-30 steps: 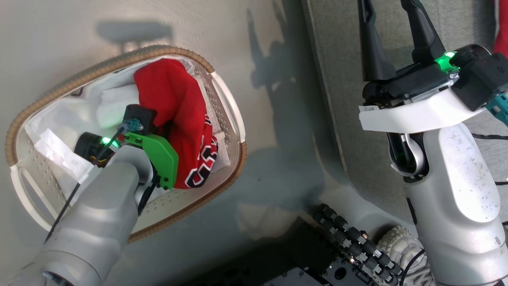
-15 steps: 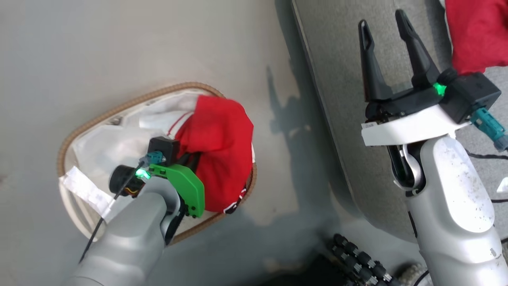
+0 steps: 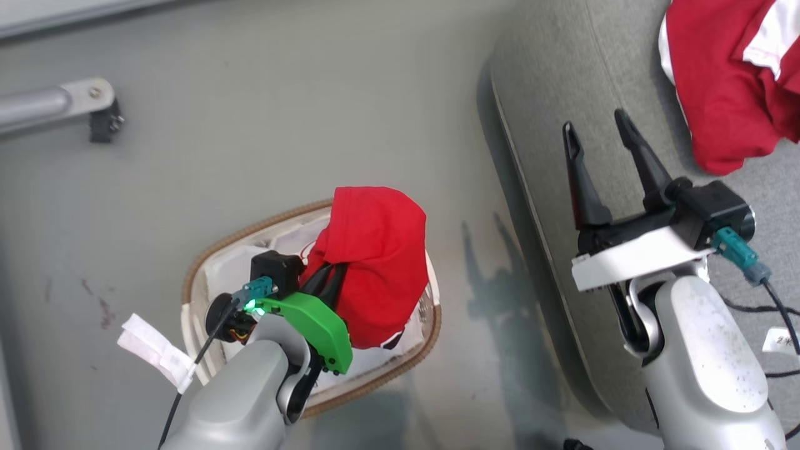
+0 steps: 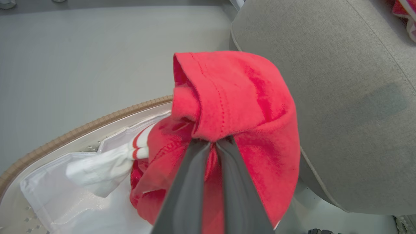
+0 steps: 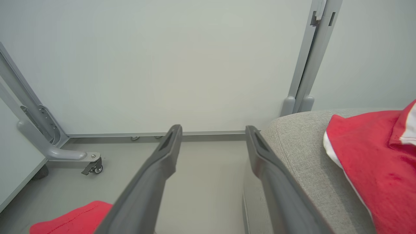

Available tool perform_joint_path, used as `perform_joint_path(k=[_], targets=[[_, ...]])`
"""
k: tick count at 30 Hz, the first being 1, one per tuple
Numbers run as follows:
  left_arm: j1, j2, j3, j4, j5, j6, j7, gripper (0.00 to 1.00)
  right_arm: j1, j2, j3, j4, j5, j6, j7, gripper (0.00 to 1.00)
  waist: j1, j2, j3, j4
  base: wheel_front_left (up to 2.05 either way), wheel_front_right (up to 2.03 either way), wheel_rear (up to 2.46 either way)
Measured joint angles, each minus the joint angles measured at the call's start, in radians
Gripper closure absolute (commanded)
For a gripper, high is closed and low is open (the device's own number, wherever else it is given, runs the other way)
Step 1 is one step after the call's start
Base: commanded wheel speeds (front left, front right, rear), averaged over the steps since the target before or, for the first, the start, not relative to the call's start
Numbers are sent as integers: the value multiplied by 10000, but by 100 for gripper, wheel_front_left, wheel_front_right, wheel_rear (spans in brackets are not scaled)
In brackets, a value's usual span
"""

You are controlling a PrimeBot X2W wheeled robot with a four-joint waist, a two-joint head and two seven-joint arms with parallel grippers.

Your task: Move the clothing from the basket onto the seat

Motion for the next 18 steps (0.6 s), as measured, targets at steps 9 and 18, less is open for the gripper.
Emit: perform_joint_path(k=[9,18], targets=[[694,-142,1574,-1768,1043,0,0,100,785,-2,-69,303,-130,0,0,0,0,0,-1429,541,0,0,0],[1001,-224,2754,-3498,1854,0,-15,100,1520,0,303,556,-132,0,0,0,0,0,-2649,917,0,0,0]])
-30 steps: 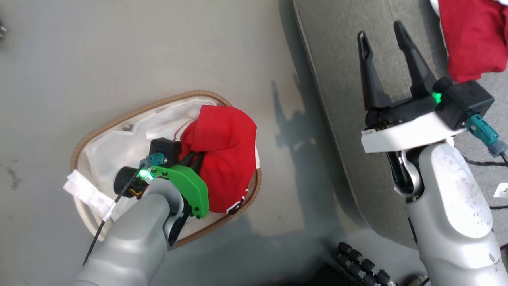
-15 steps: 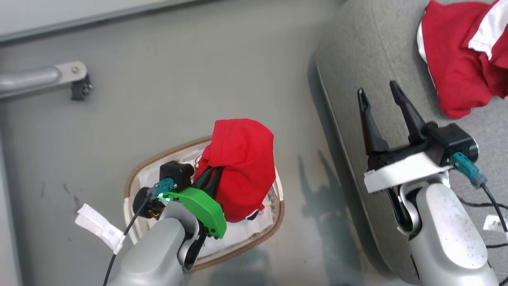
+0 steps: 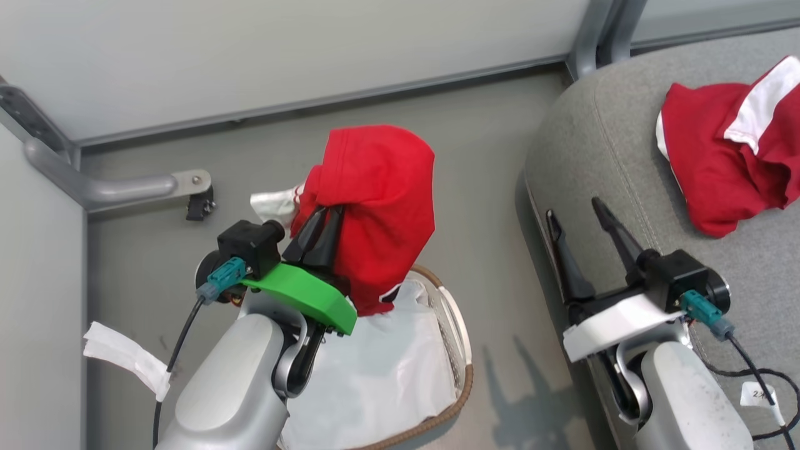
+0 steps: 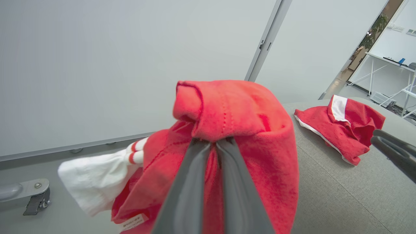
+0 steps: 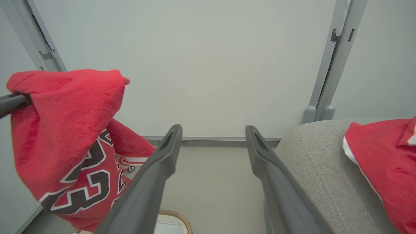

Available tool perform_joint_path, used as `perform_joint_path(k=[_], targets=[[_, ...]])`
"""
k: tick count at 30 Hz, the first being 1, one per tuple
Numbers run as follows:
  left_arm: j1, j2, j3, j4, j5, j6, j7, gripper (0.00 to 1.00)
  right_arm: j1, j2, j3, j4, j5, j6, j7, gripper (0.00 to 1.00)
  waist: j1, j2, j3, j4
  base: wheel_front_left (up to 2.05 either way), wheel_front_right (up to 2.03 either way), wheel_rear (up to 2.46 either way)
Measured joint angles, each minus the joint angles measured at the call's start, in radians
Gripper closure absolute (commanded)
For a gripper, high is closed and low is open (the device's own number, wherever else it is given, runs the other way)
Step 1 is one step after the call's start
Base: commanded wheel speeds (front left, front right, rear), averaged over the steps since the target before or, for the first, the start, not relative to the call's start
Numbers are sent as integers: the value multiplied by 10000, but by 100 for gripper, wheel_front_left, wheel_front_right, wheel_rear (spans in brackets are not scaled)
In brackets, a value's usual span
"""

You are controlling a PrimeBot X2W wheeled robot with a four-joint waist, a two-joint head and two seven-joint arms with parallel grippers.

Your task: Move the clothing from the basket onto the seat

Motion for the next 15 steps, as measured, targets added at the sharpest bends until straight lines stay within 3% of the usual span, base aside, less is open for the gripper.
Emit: perform_joint_path(k=[8,15], targets=[[-4,-111,334,-665,303,0,0,100,408,-6,807,267,-174,0,0,0,0,0,-690,224,0,0,0],[-45,-274,186,-826,439,0,0,100,341,0,3076,545,-169,0,0,0,0,0,-831,524,0,0,0]])
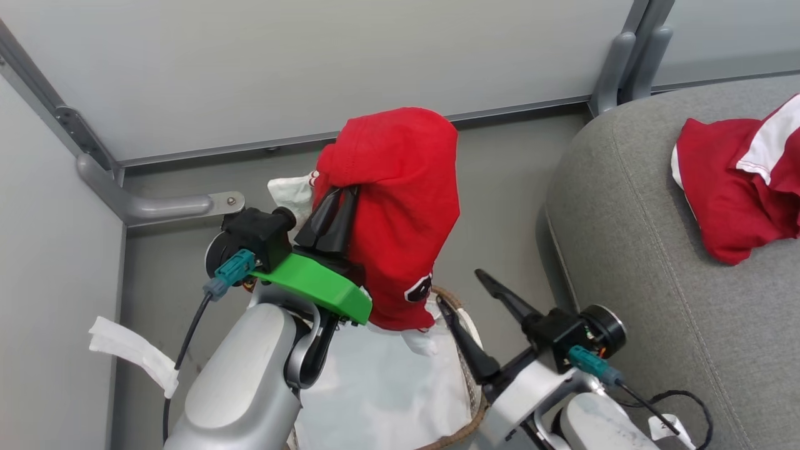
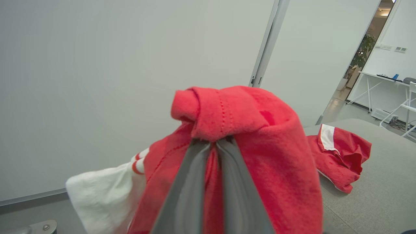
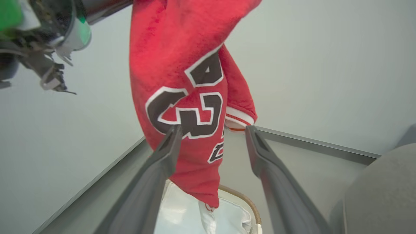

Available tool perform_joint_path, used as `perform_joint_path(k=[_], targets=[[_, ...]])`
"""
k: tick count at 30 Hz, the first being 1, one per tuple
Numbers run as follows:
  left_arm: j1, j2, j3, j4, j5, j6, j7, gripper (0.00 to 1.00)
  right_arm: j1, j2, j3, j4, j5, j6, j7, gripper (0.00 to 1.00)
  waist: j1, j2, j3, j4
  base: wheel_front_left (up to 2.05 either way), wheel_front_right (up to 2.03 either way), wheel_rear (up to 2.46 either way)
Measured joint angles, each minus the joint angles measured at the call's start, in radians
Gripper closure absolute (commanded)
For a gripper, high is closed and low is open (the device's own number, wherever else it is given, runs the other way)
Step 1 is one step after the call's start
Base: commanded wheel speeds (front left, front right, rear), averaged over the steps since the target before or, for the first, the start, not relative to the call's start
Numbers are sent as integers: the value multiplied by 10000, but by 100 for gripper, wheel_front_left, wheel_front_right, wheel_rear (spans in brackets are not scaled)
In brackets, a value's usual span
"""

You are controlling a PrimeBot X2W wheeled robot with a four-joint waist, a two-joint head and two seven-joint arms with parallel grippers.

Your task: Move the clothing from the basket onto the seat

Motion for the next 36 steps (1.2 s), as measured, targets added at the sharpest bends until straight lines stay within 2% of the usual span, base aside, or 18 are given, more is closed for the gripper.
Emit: perform_joint_path(k=[6,12,17,18,19,25,30,31,32,36], targets=[[-69,-113,-290,-46,15,0,0,100,-564,4,1164,128,541,0,0,0,0,0,46,261,0,0,0],[-161,-213,-798,-36,-88,0,0,100,-1236,8,1641,531,610,0,0,0,0,0,75,613,0,0,0],[-272,-245,-1327,-79,-286,0,0,100,-1627,4,1455,1151,606,0,0,0,0,0,85,975,0,0,0],[-285,-242,-1436,-111,-349,0,0,100,-1687,0,1411,1298,633,0,0,61,0,0,88,1057,0,0,0],[-295,-244,-1551,-171,-445,0,0,100,-1722,-2,1369,1457,688,0,0,100,0,0,92,1138,0,0,0],[-329,-255,-1824,-314,-794,0,0,100,-1918,4,1258,1732,1087,0,0,100,0,0,165,1485,0,0,0],[-318,-255,-1624,-280,-711,6,0,100,-1884,4,1103,1530,1131,0,0,100,0,0,225,1383,0,0,0],[-292,-263,-1503,-291,-725,15,0,66,-1840,6,1039,1448,1135,0,0,100,0,0,227,1324,0,0,0],[-271,-257,-1446,-238,-752,17,-2,0,-1784,4,965,1386,1145,0,0,100,0,0,227,1256,0,0,0],[-207,-263,-1179,-138,-481,35,-6,0,-1427,-12,654,1022,1183,0,2,100,0,0,225,922,0,0,0]])
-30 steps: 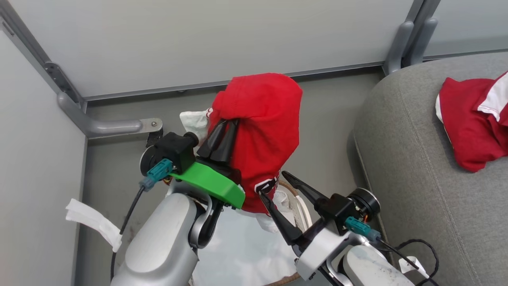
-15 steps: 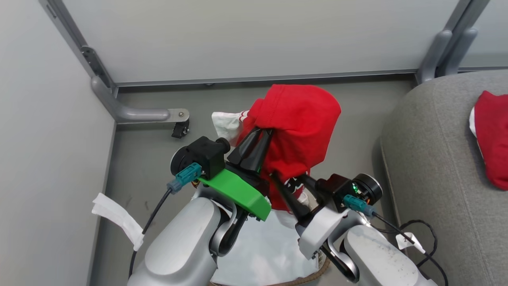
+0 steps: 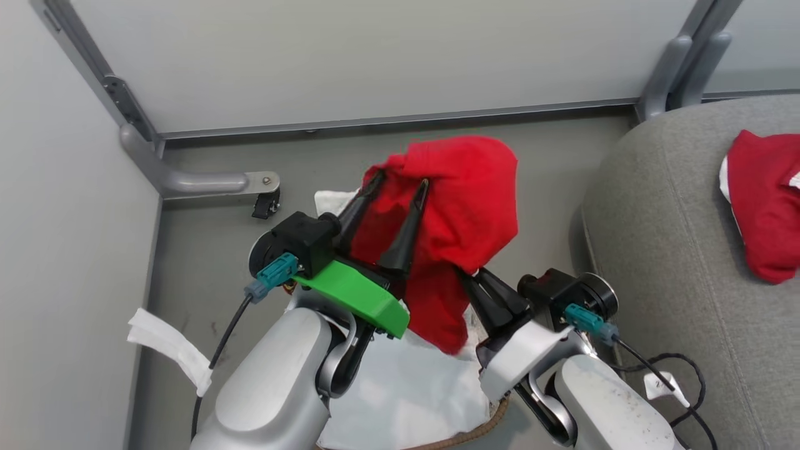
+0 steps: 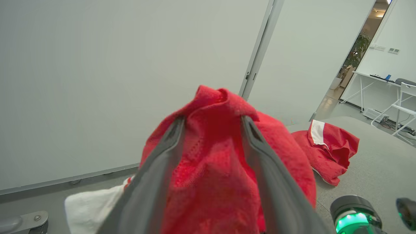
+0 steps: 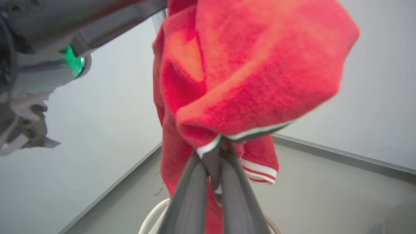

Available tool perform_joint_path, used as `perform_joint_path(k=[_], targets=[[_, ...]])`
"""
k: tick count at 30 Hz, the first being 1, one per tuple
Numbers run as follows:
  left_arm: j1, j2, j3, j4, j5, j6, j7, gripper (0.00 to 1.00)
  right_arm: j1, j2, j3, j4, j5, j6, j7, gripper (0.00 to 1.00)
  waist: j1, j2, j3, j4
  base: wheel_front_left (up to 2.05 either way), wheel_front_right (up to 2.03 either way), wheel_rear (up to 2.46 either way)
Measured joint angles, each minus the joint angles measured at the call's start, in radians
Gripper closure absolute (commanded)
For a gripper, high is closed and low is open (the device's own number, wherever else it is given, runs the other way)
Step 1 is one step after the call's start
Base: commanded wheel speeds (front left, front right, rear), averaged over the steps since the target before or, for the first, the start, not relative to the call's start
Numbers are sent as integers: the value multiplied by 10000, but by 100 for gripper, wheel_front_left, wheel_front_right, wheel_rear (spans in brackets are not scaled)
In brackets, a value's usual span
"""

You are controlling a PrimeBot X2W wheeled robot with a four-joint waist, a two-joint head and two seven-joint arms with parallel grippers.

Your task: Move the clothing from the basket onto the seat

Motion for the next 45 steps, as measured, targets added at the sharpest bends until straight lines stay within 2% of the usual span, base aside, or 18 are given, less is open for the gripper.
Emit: perform_joint_path(k=[7,16,21,26,31,34,38,41,45], targets=[[343,6,575,255,554,13,-2,0,696,-15,-385,-721,234,0,2,100,0,0,-21,-990,0,0,0],[787,10,968,487,1246,-21,-2,0,1103,-13,-564,-1266,261,-2,0,100,0,0,-24,-2926,0,0,0],[874,-4,750,449,1335,-33,-2,0,1323,-2,-773,-1475,253,0,0,100,0,0,-14,-4039,0,0,0],[830,-19,136,476,1300,-35,-2,0,1621,-6,-1639,-1837,119,0,0,100,0,0,49,-4987,0,0,0],[761,-21,-228,560,1179,-35,-2,0,1558,-13,-2184,-2219,-201,-2,0,100,0,0,237,-5476,0,0,0],[695,-17,-376,548,1141,-35,-2,0,856,4,-2677,-2353,-619,0,0,100,0,0,471,-5573,0,0,0],[661,2,-464,531,1147,-35,-2,0,-740,-721,-2955,-2504,-1283,2,0,100,0,1,788,-5612,0,0,0],[621,94,-451,504,1233,-35,-2,0,-2089,-1603,-3170,-2508,-1450,2,0,100,0,1,1044,-5625,0,0,0],[446,161,-541,449,1335,-35,0,0,-3780,-2801,-4071,-2238,-1513,2,-2,100,0,1,1419,-5545,0,0,0]])
